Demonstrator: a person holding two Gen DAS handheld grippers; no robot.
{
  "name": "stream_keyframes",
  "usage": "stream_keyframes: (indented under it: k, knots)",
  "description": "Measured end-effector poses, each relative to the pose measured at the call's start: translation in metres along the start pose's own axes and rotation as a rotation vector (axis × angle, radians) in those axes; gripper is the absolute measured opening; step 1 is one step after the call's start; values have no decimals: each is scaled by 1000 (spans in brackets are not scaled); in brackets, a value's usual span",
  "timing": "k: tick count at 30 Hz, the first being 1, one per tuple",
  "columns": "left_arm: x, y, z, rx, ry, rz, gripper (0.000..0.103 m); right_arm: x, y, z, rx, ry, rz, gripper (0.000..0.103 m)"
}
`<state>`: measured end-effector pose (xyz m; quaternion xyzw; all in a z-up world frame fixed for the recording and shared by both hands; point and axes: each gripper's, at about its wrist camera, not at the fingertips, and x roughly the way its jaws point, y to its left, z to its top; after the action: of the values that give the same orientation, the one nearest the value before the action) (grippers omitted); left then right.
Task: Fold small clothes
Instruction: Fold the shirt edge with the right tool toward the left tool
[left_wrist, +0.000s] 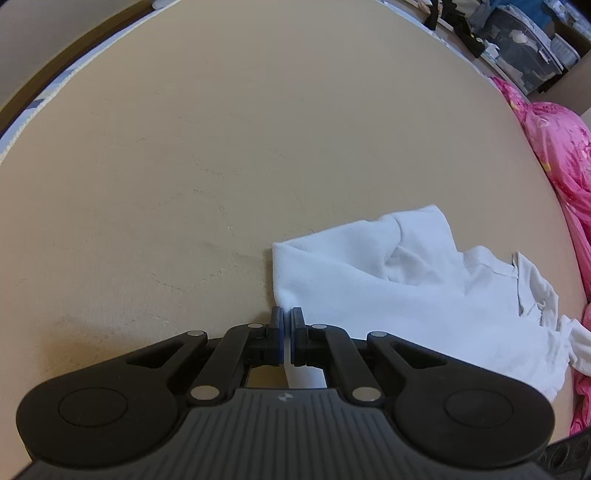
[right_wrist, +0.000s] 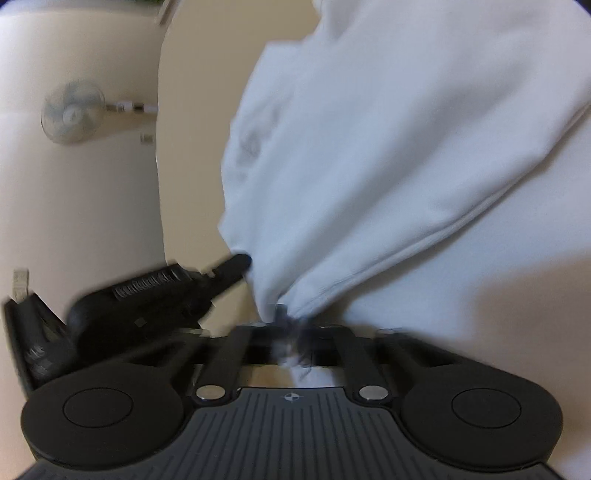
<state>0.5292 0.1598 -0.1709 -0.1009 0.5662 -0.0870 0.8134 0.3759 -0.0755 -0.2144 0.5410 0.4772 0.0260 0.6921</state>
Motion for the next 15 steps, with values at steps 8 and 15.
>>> stream_keyframes:
  k: [8, 15]
  knots:
    - [11, 3, 9, -23, 6, 34, 3, -11, -8, -39, -416, 64, -23, 0]
    - [-25, 14, -22, -7, -28, 16, 61, -48, 10, -47, -633, 71, -55, 43]
